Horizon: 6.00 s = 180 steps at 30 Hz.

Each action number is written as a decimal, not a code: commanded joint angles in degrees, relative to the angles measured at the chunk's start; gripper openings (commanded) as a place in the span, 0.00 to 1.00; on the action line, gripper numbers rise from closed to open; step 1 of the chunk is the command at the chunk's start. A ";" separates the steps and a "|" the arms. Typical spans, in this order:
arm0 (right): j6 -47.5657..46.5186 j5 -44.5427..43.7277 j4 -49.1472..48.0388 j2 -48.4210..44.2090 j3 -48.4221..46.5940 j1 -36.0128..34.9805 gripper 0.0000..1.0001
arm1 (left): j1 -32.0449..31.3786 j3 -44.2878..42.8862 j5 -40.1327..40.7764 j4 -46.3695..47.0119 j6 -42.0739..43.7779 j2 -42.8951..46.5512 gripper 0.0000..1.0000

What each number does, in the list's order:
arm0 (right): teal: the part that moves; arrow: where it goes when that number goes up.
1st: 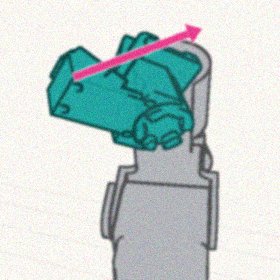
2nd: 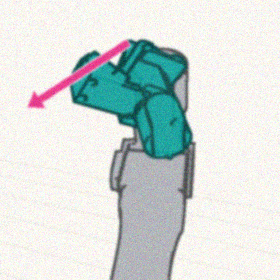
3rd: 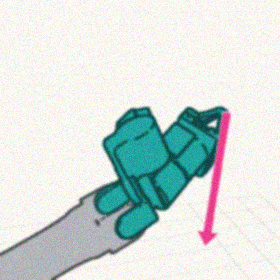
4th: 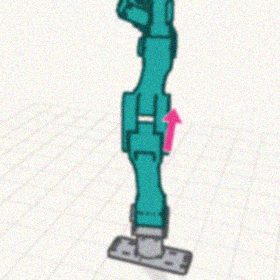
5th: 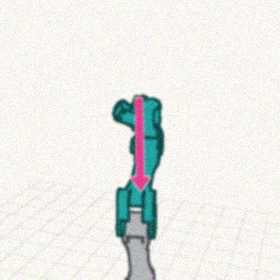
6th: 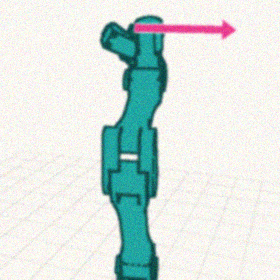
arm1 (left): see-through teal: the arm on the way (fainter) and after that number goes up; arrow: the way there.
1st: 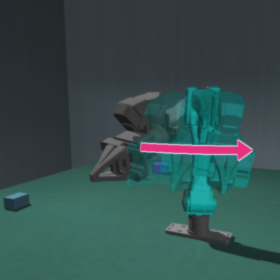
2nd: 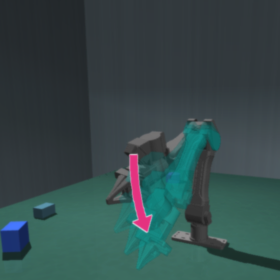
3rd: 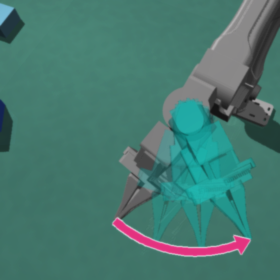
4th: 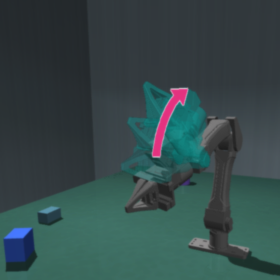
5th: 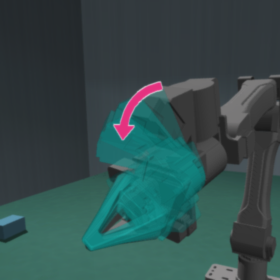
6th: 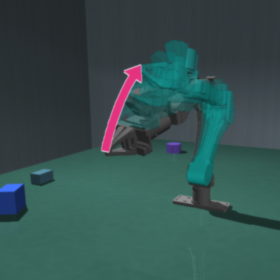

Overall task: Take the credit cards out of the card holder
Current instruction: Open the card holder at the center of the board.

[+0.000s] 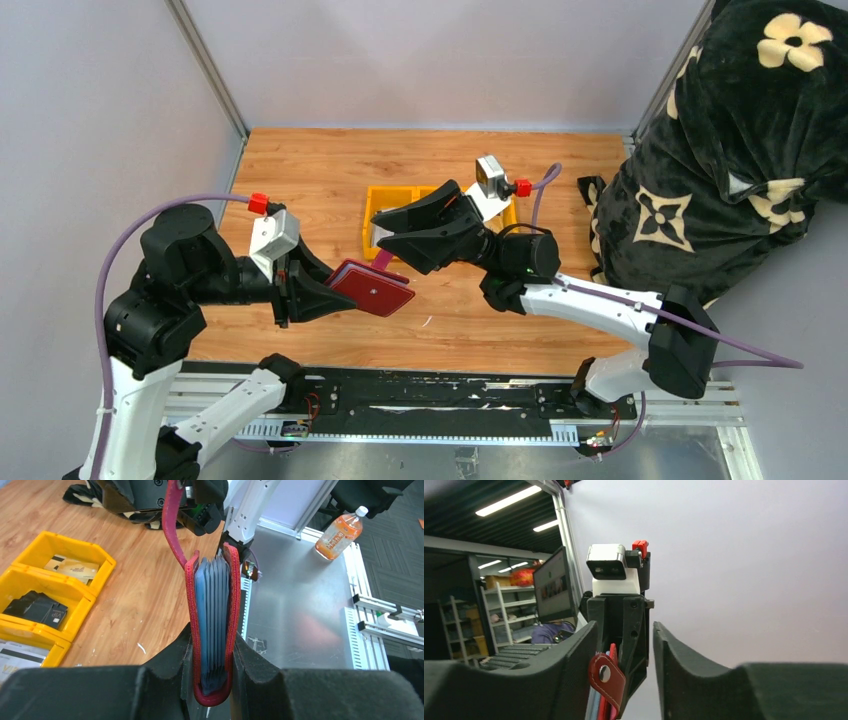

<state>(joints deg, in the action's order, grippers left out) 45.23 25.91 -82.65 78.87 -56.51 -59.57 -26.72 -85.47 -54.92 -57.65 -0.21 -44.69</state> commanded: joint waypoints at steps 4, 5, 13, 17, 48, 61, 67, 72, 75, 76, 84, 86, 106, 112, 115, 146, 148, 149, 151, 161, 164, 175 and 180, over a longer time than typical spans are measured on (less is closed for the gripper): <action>2.64 1.69 -1.06 0.06 -1.23 -0.10 0.39 | -0.25 0.07 0.16 -0.09 0.12 1.53 0.00; 2.17 1.46 -0.43 -0.71 -0.45 -0.11 0.43 | -0.24 -0.04 0.43 -0.07 0.13 1.57 0.00; -4.32 0.45 7.25 -4.71 3.63 -1.30 0.44 | -0.26 -1.37 0.62 -0.10 0.16 1.27 0.00; -7.69 -0.30 10.82 -4.93 3.36 -2.39 0.41 | -0.26 -2.10 0.10 -0.10 -0.11 0.78 0.00; -28.50 -6.94 55.16 -12.15 -12.59 -10.76 0.00 | -0.22 6.04 4.48 1.53 2.29 4.81 0.98; -34.97 -14.18 62.72 -6.54 -21.63 -18.55 0.00 | -0.22 9.46 9.73 9.23 -0.89 7.53 0.33; -34.36 -14.46 61.12 -7.55 -20.16 -18.56 0.00 | -0.26 11.36 8.39 9.63 -1.11 8.72 0.00; -34.21 -15.75 60.16 -11.99 -15.38 -17.80 0.35 | -0.26 11.05 7.48 9.65 -0.67 9.20 0.00; -33.74 -12.91 61.15 -15.41 -10.45 -15.02 0.66 | -0.26 8.97 7.60 9.66 -1.27 7.71 0.00; -32.94 -10.39 61.28 -16.59 -7.48 -13.32 0.71 | -0.22 8.20 7.51 9.66 -1.72 7.12 0.00; -33.36 -1.33 58.42 -27.01 12.67 -4.59 0.82 | -0.23 5.45 3.53 13.76 -10.75 3.61 0.00; -33.52 -0.07 55.94 -27.85 15.20 -4.59 0.82 | -0.24 5.40 2.37 15.36 -13.39 3.23 0.00; -31.58 -3.68 44.88 -21.52 13.15 -4.58 0.78 | -0.19 6.69 -2.15 17.83 -20.91 1.92 0.00; -32.10 -8.58 42.53 -20.51 11.90 -4.59 0.76 | -0.26 7.15 -3.44 17.93 -21.89 1.93 0.00; -32.13 -9.48 41.12 -19.81 10.47 -4.59 0.76 | -0.26 7.07 -4.23 18.10 -22.59 1.83 0.00; -15.71 -7.55 50.30 -21.34 1.90 -4.25 0.00 | -0.26 -0.17 7.23 3.17 -0.04 3.81 0.89; -15.03 -6.13 52.37 -20.42 -0.12 -4.24 0.00 | -0.25 2.05 5.43 2.58 2.17 5.10 0.88; -14.43 -5.23 52.83 -19.96 -0.90 -4.24 0.00 | -0.26 3.26 5.46 2.52 2.81 5.79 0.87; -13.01 -3.55 53.02 -18.88 -2.11 -4.26 0.00 | -0.22 4.89 7.08 2.47 5.34 6.87 0.83; -9.63 1.90 51.17 -15.07 -4.11 -4.40 0.00 | -0.26 3.48 8.22 2.98 5.28 4.73 0.53; -8.23 3.36 49.08 -13.60 -4.30 -4.41 0.00 | -0.25 5.01 9.14 5.21 3.95 5.73 0.44; -6.11 5.81 44.00 -13.52 -2.30 -4.50 0.31 | -0.25 8.28 12.10 9.54 0.98 8.21 0.00; -5.89 8.73 42.11 -15.46 1.97 -4.50 0.56 | -0.26 7.92 13.67 15.31 -8.73 7.76 0.00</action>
<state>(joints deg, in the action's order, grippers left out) 38.68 30.55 -35.73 65.89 -57.63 -64.42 -26.76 -77.52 -43.22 -49.41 -0.75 -36.95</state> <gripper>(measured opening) 0.505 0.039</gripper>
